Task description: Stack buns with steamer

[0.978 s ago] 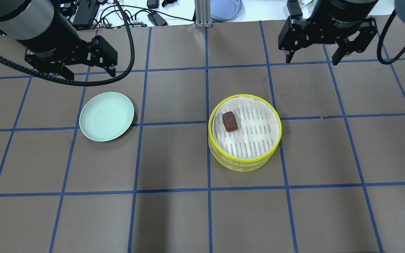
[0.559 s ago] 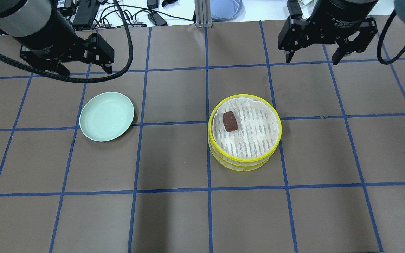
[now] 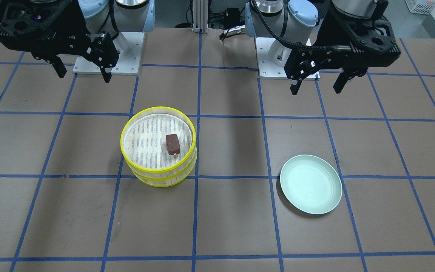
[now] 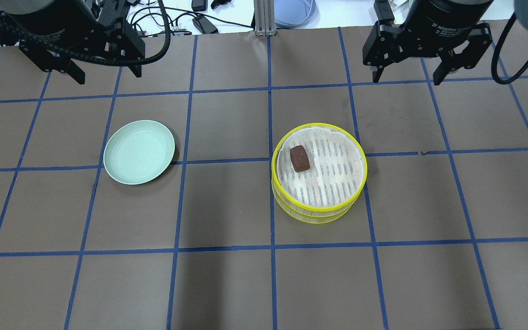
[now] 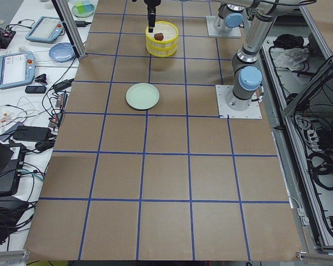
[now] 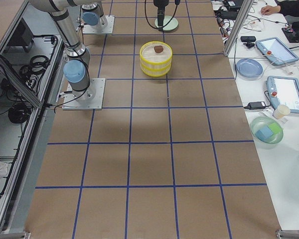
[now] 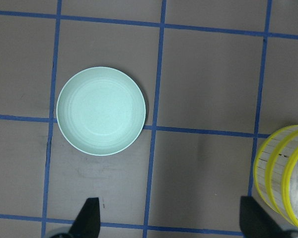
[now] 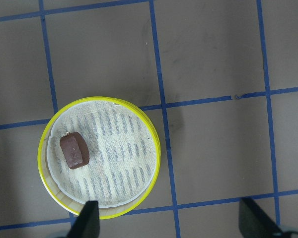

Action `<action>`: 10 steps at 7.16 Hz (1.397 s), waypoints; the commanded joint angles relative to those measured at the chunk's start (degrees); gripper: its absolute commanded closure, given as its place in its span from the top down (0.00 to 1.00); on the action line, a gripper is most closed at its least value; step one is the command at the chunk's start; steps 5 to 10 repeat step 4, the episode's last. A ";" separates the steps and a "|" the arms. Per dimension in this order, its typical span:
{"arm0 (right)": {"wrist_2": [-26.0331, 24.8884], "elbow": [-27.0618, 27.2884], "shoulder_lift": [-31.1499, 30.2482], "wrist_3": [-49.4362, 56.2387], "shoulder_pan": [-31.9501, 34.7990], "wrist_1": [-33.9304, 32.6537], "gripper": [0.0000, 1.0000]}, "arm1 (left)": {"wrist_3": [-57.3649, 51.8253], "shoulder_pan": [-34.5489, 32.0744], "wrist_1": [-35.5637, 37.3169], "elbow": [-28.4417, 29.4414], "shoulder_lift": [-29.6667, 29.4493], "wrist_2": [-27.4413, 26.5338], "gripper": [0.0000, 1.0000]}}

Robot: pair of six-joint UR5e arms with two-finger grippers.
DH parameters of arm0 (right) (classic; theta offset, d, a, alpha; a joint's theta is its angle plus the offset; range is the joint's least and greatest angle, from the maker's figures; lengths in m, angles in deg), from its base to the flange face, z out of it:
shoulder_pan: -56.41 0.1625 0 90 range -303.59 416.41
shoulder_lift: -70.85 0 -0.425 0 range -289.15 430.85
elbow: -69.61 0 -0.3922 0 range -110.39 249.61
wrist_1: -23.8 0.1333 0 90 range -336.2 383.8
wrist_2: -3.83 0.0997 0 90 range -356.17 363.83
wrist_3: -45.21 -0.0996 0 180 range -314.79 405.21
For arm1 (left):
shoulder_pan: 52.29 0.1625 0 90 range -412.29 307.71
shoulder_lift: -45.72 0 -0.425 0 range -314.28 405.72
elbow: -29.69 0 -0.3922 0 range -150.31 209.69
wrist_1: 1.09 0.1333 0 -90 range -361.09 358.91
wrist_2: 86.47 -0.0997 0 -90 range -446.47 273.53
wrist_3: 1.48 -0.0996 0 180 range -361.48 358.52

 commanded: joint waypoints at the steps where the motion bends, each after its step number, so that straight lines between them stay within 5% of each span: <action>1: 0.00 0.00 0.00 0.00 0.00 0.00 1.00 | 1.29 -1.64 0.98 -1.19 -0.27 -0.39 1.00; 10: 0.00 0.00 0.00 0.00 0.00 0.00 1.00 | 0.84 -1.65 0.45 -1.19 -0.19 -0.04 1.00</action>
